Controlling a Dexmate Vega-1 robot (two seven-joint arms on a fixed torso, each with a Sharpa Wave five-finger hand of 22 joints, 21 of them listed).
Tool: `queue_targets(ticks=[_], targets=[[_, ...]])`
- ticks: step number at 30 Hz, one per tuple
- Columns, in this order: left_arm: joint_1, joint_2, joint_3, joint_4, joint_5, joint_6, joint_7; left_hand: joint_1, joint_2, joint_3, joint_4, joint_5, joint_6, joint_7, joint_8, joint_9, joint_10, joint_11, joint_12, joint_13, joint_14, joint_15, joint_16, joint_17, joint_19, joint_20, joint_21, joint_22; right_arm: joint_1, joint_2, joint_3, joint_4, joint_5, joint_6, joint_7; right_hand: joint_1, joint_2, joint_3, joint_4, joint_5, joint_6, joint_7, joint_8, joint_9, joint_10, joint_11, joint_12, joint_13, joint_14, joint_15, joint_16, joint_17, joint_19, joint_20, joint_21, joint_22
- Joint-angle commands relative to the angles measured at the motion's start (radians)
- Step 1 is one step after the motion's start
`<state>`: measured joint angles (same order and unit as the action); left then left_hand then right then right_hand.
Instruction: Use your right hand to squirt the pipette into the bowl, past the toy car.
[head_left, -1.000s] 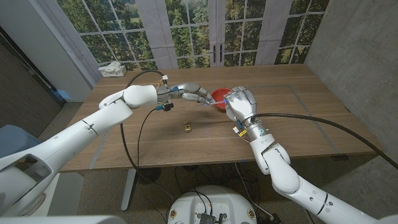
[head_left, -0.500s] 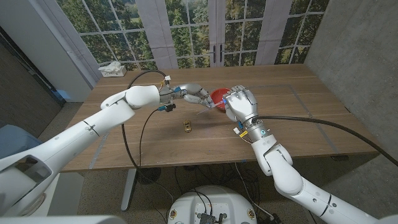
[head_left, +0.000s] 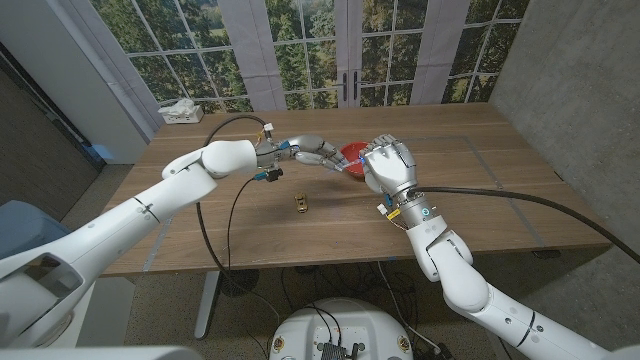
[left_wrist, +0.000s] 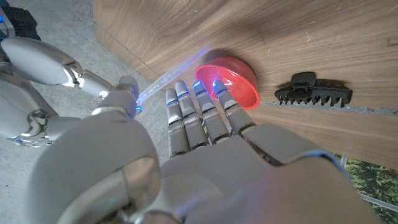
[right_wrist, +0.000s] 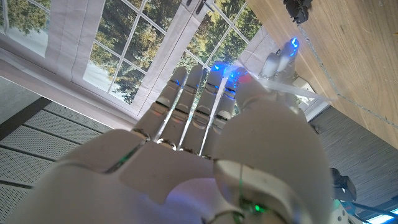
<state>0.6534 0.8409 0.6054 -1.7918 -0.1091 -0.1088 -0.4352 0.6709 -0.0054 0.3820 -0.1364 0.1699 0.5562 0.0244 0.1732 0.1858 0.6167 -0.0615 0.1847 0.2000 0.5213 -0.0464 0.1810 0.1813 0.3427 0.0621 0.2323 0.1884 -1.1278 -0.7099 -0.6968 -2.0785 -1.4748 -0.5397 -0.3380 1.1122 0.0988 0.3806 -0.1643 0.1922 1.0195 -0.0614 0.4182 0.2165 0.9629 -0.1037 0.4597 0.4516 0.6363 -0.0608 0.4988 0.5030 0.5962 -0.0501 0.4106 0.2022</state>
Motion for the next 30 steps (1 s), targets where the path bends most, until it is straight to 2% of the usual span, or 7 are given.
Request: queue_targets(ticks=[1, 7, 11, 14, 20, 26, 30], targets=[[-0.002, -0.005, -0.005, 0.025, -0.052, -0.058, -0.033, -0.038, -0.027, -0.02, -0.002, 0.003, -0.05, -0.007, -0.003, -0.002, -0.054, 0.0, -0.006, -0.001, -0.021, -0.052, 0.001, 0.0, -0.009, 0.002, -0.007, 0.005, 0.0, 0.003, 0.001, 0.013, 0.004, 0.0, -0.008, 0.014, 0.004, -0.002, -0.003, 0.001, 0.01, -0.004, 0.008, 0.002, 0.008, -0.005, 0.006, 0.004, 0.008, -0.159, -0.003, 0.005, 0.001, -0.01, 0.005, 0.002], [-0.006, 0.012, -0.001, -0.01, 0.012, -0.036, -0.01, 0.066, -0.002, 0.022, -0.048, 0.014, -0.057, -0.03, 0.011, -0.003, -0.075, -0.059, 0.006, -0.005, -0.045, -0.061, 0.003, -0.002, -0.017, 0.019, -0.012, 0.003, 0.007, 0.008, -0.002, 0.015, 0.016, 0.009, -0.035, 0.015, 0.003, -0.002, -0.003, 0.001, 0.01, -0.005, 0.008, 0.001, 0.012, -0.003, 0.007, 0.006, 0.009, -0.159, -0.004, 0.006, 0.001, -0.009, 0.007, 0.002], [-0.008, 0.015, 0.001, -0.022, 0.034, -0.016, -0.003, 0.176, 0.033, 0.059, -0.048, 0.015, 0.025, -0.043, 0.036, -0.002, 0.002, -0.094, 0.036, -0.007, -0.017, -0.086, 0.019, -0.002, 0.003, 0.011, -0.005, 0.003, 0.013, 0.01, -0.005, 0.014, 0.015, 0.01, -0.044, 0.014, 0.003, -0.003, -0.002, 0.0, 0.01, -0.005, 0.009, 0.001, 0.011, -0.006, 0.006, 0.007, 0.009, -0.158, -0.005, 0.006, 0.0, -0.009, 0.008, 0.002], [-0.009, 0.014, 0.001, -0.019, 0.035, -0.008, -0.001, 0.214, 0.064, 0.074, -0.045, 0.015, 0.068, -0.034, 0.044, -0.001, 0.041, -0.094, 0.046, -0.007, 0.006, -0.093, 0.027, -0.001, 0.02, 0.004, 0.002, 0.004, 0.016, 0.013, -0.007, 0.011, 0.016, 0.012, -0.049, 0.015, 0.003, -0.003, -0.002, 0.0, 0.01, -0.005, 0.009, 0.001, 0.012, -0.006, 0.006, 0.008, 0.008, -0.158, -0.007, 0.005, -0.001, -0.01, 0.009, 0.002], [-0.001, 0.008, -0.004, -0.005, 0.026, -0.025, 0.01, 0.241, 0.085, 0.08, -0.044, 0.012, 0.112, -0.038, 0.053, 0.0, 0.078, -0.102, 0.055, -0.007, 0.031, -0.111, 0.033, -0.001, 0.036, -0.002, 0.008, 0.005, 0.02, 0.013, -0.015, 0.005, 0.005, 0.02, -0.065, 0.015, 0.003, -0.004, -0.002, 0.0, 0.009, -0.005, 0.01, 0.001, 0.014, -0.004, 0.006, 0.01, 0.008, -0.158, -0.008, 0.006, -0.001, -0.01, 0.011, 0.002], [0.007, 0.003, -0.009, -0.003, 0.017, -0.031, 0.022, 0.235, 0.167, 0.121, -0.02, 0.005, 0.27, -0.027, 0.077, 0.002, 0.251, -0.106, 0.093, -0.007, 0.115, -0.137, 0.031, -0.008, 0.076, -0.02, 0.025, 0.007, 0.019, 0.014, -0.016, 0.004, 0.0, 0.019, -0.048, 0.015, 0.003, -0.005, -0.001, 0.0, 0.009, -0.006, 0.011, 0.001, 0.014, -0.005, 0.004, 0.012, 0.009, -0.158, -0.009, 0.007, -0.004, -0.011, 0.013, 0.002], [0.009, 0.004, -0.011, -0.005, 0.016, -0.026, 0.026, 0.223, 0.182, 0.141, -0.013, 0.005, 0.31, -0.029, 0.081, 0.002, 0.299, -0.106, 0.101, -0.007, 0.147, -0.141, 0.031, -0.007, 0.092, -0.029, 0.031, 0.007, 0.017, 0.014, -0.016, 0.006, -0.008, 0.015, -0.045, 0.016, 0.003, -0.005, -0.001, 0.0, 0.009, -0.006, 0.011, 0.001, 0.014, -0.006, 0.004, 0.013, 0.009, -0.158, -0.009, 0.008, -0.004, -0.01, 0.013, 0.002]])
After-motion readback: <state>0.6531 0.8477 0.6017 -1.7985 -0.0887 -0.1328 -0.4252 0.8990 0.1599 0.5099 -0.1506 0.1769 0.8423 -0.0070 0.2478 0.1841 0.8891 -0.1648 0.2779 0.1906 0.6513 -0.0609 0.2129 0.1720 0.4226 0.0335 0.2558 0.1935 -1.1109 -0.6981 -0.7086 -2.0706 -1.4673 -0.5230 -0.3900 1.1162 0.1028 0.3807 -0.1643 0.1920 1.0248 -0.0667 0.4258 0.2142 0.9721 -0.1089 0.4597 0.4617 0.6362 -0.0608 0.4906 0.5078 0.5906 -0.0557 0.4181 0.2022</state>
